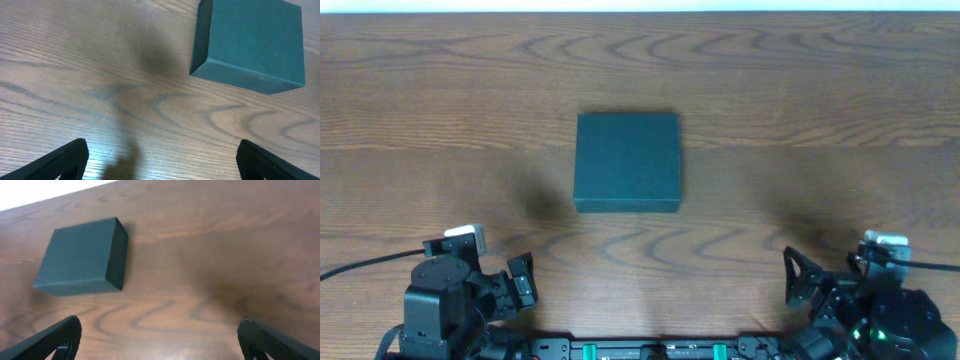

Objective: Pack container

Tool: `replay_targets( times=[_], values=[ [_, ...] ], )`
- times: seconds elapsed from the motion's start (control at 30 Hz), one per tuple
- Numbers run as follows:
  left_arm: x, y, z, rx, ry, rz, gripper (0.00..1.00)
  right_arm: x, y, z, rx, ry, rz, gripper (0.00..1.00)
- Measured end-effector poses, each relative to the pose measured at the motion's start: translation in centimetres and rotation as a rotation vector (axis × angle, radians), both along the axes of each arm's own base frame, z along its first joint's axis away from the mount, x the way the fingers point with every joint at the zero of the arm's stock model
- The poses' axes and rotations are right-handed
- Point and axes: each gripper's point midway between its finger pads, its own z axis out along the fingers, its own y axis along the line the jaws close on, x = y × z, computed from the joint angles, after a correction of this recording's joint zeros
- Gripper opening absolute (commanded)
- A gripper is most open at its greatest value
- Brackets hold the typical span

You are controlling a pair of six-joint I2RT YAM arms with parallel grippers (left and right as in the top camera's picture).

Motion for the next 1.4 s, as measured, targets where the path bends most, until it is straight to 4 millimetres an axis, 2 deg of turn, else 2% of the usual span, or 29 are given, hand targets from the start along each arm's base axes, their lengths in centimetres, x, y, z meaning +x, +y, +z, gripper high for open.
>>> replay_targets(
  times=[0.07,0.13,0.2,0.33,0.4,0.7,0.93,1.4],
  values=[
    [0.0,0.0,0.0,0.000,0.000,0.000,0.95,0.6,0.0,0.2,-0.022,-0.046,0.008,0.99],
    [0.0,0.0,0.0,0.000,0.000,0.000,0.95,0.7,-0.5,-0.5,-0.041,-0.073,-0.005,0.99],
    [0.0,0.0,0.0,0.000,0.000,0.000,0.95,0.7,-0.8,-1.8,-0.056,-0.090,-0.012,0.99],
    [0.0,-0.1,0.0,-0.002,0.001,-0.002,0.95,0.6,-1.1,-6.5,-0.112,-0.064,0.005,0.99],
    [0.0,-0.1,-0.1,-0.002,0.002,-0.002,0.95,0.5,-1.1,-8.1,-0.121,-0.060,0.010,0.99],
    [0.0,-0.1,-0.1,-0.003,0.002,-0.002,0.95,1.1,-0.6,-11.0,-0.175,-0.046,0.076,0.99],
    [0.0,-0.1,-0.1,-0.003,0.002,-0.002,0.95,0.8,-0.4,-15.5,-0.208,0.070,0.116,0.99],
    [0.0,-0.1,-0.1,-0.003,0.002,-0.002,0.95,0.5,-0.5,-16.0,-0.222,0.090,0.130,0.99]
  ],
)
